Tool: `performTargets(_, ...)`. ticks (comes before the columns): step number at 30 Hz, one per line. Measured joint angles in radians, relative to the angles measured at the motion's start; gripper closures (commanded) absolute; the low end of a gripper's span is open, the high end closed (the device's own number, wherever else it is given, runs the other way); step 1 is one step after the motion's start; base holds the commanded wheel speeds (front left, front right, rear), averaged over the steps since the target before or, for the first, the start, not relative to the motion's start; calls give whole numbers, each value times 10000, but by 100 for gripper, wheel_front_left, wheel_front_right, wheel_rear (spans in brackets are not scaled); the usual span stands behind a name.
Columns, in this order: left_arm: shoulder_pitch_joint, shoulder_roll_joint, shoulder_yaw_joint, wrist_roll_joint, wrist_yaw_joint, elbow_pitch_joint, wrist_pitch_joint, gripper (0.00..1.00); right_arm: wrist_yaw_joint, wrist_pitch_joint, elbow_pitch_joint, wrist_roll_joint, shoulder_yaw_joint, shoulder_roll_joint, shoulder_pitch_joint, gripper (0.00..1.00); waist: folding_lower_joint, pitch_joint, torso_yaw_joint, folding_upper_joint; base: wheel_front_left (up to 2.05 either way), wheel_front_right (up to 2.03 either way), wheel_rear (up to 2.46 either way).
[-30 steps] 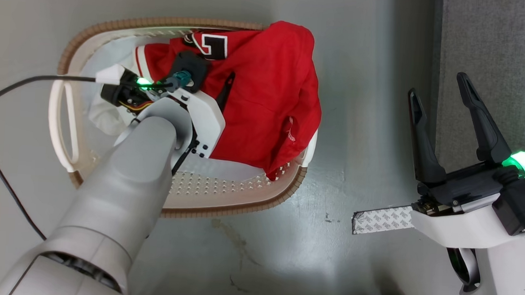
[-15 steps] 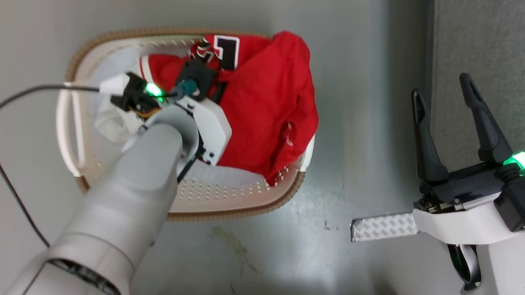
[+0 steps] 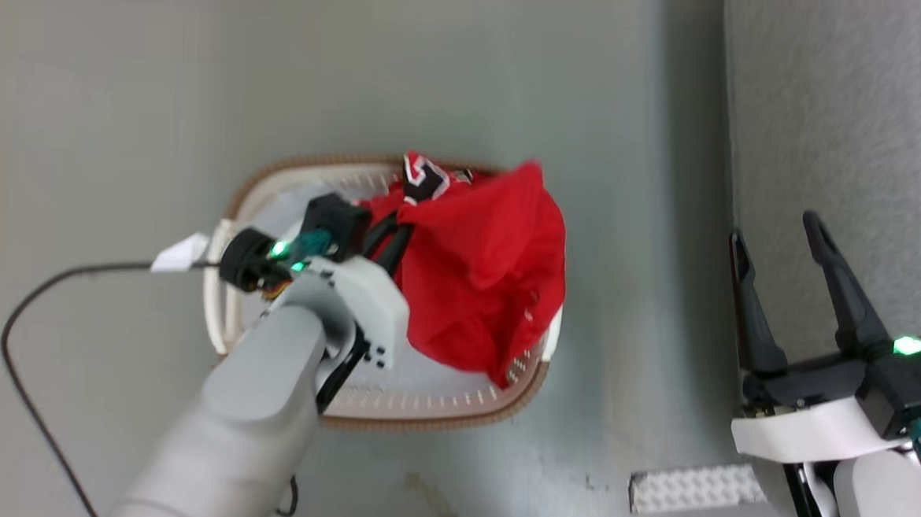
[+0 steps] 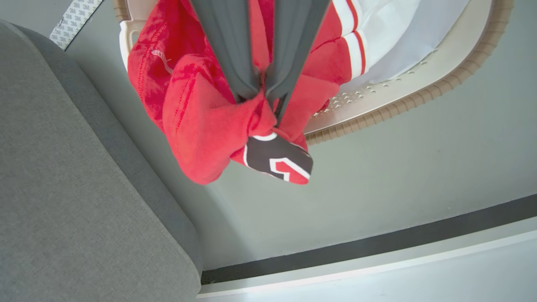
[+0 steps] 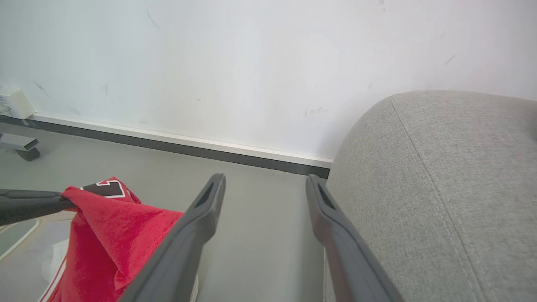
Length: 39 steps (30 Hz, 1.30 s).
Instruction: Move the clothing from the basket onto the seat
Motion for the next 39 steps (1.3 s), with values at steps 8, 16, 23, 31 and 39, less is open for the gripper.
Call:
performTargets(8, 1622, 608, 372, -596, 123, -2232, 86, 100, 0, 0, 454, -2, -326, 61, 698, 0, -1, -1549, 219, 1, 0, 0, 0)
performTargets(16, 3578, 1668, 945, -1145, 1091, -5739, 1001, 100, -2, 0, 777, 4, -453, 221, 1227, 0, -1, -2928, 334, 1, 0, 0, 0)
performTargets(23, 5451, 2592, 1666, -1346, 2314, -8939, 1666, 100, 0, 0, 1041, 4, -673, 288, 1707, 0, -2, -3987, 370, 1, 0, 0, 0)
performTargets(31, 7429, 3149, 2464, -1582, 3358, -10909, 1689, 100, 0, 0, 1323, -111, -953, 293, 2276, 0, -2, -5136, 511, 1, 0, 0, 0)
performTargets(39, 9423, 3496, 3281, -1931, 4033, -11541, 1266, 100, -2, 0, 1680, -253, -1348, 255, 3058, 0, -1, -6389, 666, 0, 0, 0, 0)
